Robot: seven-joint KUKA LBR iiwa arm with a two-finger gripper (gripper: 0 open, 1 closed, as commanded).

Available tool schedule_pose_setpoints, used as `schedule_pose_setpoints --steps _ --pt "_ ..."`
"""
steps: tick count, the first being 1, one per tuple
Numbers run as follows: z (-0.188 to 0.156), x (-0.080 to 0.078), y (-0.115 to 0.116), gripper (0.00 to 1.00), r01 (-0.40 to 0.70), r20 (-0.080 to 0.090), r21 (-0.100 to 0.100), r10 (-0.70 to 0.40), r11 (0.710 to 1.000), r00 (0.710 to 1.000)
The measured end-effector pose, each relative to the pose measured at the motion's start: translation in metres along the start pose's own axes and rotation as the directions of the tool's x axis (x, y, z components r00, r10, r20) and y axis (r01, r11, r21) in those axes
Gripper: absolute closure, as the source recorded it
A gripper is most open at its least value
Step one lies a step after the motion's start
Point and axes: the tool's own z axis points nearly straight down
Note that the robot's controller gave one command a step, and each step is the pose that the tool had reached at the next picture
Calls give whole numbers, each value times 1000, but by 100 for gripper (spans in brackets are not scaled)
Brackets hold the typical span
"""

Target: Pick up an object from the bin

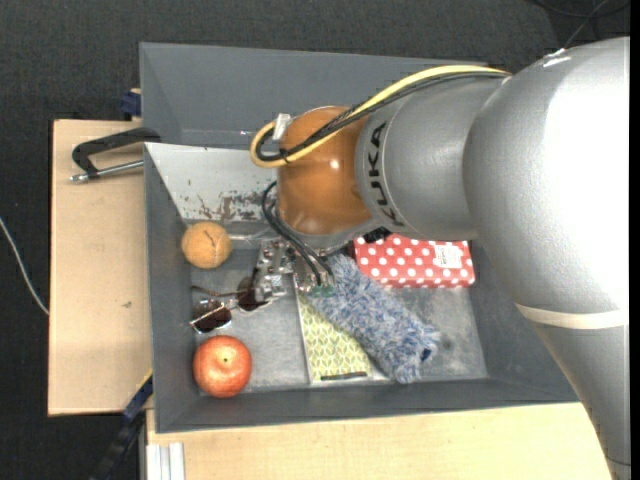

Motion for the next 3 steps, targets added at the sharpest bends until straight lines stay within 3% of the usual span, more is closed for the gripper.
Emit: schedule_pose_setpoints --steps 2,3 --pt "-14 -5 -6 100 -41 -3 1 41 999 999" --pt "-69 -6 2 100 -75 -6 1 75 997 997"
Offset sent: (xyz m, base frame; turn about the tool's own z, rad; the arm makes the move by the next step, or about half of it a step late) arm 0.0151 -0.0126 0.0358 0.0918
